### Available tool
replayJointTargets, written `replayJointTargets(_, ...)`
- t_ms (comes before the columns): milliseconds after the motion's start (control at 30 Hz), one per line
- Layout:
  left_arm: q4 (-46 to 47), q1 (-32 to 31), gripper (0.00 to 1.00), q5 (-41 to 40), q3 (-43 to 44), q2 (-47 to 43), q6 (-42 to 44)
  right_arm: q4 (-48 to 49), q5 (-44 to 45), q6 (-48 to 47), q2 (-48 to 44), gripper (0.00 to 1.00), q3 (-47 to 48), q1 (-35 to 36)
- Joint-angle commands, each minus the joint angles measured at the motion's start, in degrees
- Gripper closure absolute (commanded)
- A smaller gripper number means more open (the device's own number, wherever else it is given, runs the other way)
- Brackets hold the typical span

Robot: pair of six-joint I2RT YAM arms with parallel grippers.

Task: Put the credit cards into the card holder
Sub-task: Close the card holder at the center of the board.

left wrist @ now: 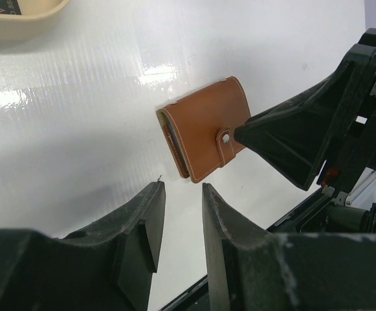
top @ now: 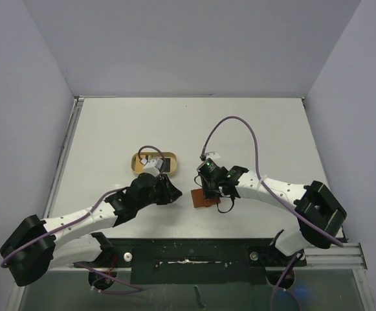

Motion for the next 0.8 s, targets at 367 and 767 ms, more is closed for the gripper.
replayJointTargets(367,3.4,0.5,0.72,0.6,0.0,1.1,-0.3,7.3,-2.9,0.5,8.7,0.90,-5.5,-0.2)
replayJointTargets(767,-6.5,0.7,0.67,-2.7,6.7,-3.2,3.5,1.9,1.2,-0.9,1.0,0.79,0.6,-0.5)
